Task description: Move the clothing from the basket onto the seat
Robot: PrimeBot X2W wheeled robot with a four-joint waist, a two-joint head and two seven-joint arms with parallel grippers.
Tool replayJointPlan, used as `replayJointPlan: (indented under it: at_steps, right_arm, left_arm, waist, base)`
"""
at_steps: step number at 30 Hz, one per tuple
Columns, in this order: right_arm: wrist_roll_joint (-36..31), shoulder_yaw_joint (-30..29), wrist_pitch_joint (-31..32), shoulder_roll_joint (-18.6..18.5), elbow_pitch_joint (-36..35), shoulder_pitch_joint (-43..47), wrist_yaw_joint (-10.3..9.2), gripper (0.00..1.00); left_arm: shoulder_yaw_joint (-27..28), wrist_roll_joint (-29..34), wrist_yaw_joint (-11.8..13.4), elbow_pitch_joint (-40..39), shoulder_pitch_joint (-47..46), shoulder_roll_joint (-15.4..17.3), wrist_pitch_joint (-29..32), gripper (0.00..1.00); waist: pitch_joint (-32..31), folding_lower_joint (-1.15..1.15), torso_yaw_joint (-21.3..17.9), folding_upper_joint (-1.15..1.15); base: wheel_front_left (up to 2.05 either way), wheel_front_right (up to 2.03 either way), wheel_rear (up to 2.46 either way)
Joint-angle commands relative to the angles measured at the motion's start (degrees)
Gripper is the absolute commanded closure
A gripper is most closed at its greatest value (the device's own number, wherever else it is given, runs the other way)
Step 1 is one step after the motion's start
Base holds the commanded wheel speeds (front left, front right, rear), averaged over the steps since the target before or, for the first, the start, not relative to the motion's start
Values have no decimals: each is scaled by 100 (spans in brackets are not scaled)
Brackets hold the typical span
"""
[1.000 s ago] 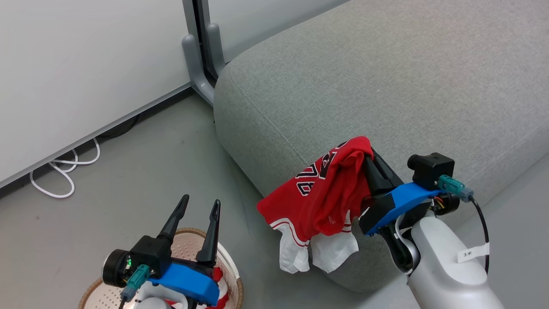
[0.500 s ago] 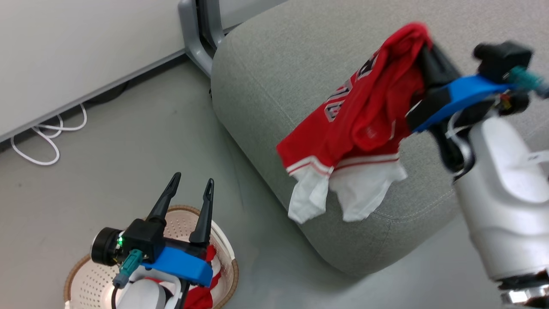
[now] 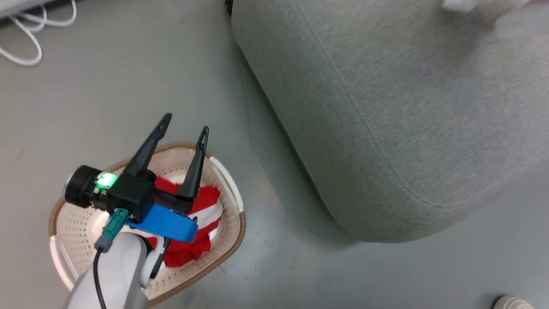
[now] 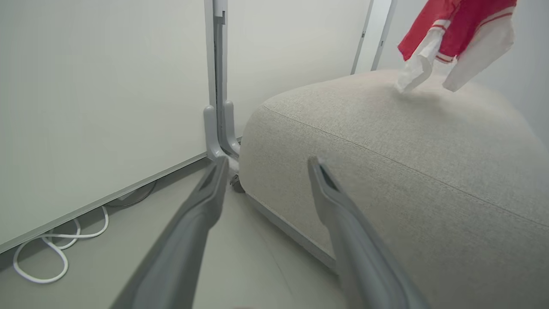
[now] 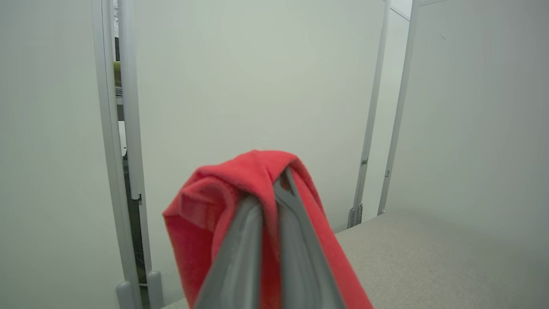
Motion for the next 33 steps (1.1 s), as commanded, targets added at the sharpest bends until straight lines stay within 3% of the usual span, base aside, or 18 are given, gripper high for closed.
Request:
replayJointPlan:
  at_steps: [1,12,19,26,28,29,30,31,32,33]
  right_arm:
    - [-46,-146,-73,-22,30,-82,3,100]
    - [-200,-1218,-534,26,881,475,3,100]
    - [-429,-1493,-736,205,1579,675,3,100]
    - [-601,-1549,-878,334,1766,709,2,100]
    - [-649,-1559,-877,336,1782,689,3,80]
    - [-649,-1559,-877,336,1782,689,3,80]
    - [-691,-1561,-871,337,1795,661,3,59]
    - [-691,-1561,-871,337,1795,661,3,59]
    - [-720,-1559,-873,332,1811,635,3,0]
    - [-720,-1559,-873,332,1811,635,3,0]
  left_arm:
    - [-9,31,-12,-71,-132,81,10,0]
    - [-152,150,7,-554,-440,334,220,0]
    - [-206,127,49,-645,-456,363,243,0]
    - [-222,86,94,-629,-385,403,240,0]
    - [-226,68,106,-627,-373,406,241,0]
    - [-226,68,106,-627,-373,406,241,0]
    - [-233,57,116,-622,-372,410,241,0]
    - [-233,57,116,-622,-372,410,241,0]
    - [-245,48,126,-615,-378,403,238,0]
    - [-245,48,126,-615,-378,403,238,0]
  waist:
    - [481,-1,282,0]
    - [1265,-1,598,0]
    - [1325,-1,610,0]
    - [1246,-1,572,0]
    - [1230,-1,568,0]
    - [1230,-1,568,0]
    - [1217,-1,570,0]
    - [1217,-1,570,0]
    - [1207,-1,576,0]
    - [1207,-1,576,0]
  base:
    - [0,0,0]
    - [0,0,0]
    - [0,0,0]
    - [0,0,0]
    - [0,0,0]
    - [0,0,0]
    - [0,0,0]
    - [0,0,0]
    - [0,0,0]
    - [0,0,0]
